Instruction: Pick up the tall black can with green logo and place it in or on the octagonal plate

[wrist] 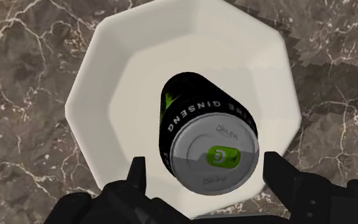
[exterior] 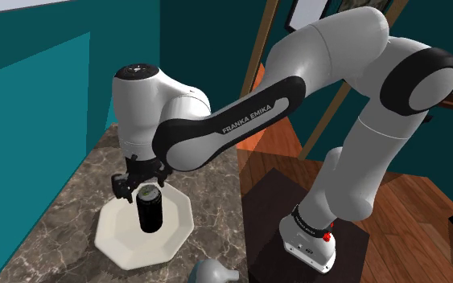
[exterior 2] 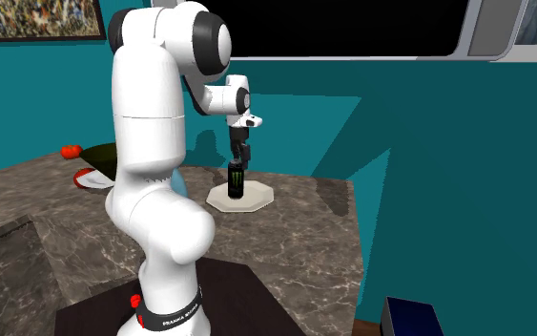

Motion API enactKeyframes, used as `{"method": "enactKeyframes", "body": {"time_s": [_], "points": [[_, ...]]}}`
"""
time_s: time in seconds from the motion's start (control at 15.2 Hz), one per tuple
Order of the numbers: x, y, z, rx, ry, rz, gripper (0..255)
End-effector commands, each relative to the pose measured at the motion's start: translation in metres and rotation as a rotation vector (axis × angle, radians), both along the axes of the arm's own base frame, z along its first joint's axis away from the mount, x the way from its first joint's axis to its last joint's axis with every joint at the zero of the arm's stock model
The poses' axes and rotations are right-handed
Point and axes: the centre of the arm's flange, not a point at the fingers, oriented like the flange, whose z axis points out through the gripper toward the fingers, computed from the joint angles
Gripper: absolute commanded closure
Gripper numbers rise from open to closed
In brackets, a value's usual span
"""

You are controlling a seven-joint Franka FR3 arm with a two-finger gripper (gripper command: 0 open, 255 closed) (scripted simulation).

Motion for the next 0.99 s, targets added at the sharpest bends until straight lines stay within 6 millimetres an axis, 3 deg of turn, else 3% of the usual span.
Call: {"method": "enactKeyframes", "body": {"time_s": [0.0,0.2,0.46,0.92], "points": [[0.000,0.000,0.000,0.000,0.000,0.000,0],[0.000,0.000,0.000,0.000,0.000,0.000,0],[0.000,0.000,0.050,0.000,0.000,0.000,0],[0.000,0.000,0.050,0.000,0.000,0.000,0]]}}
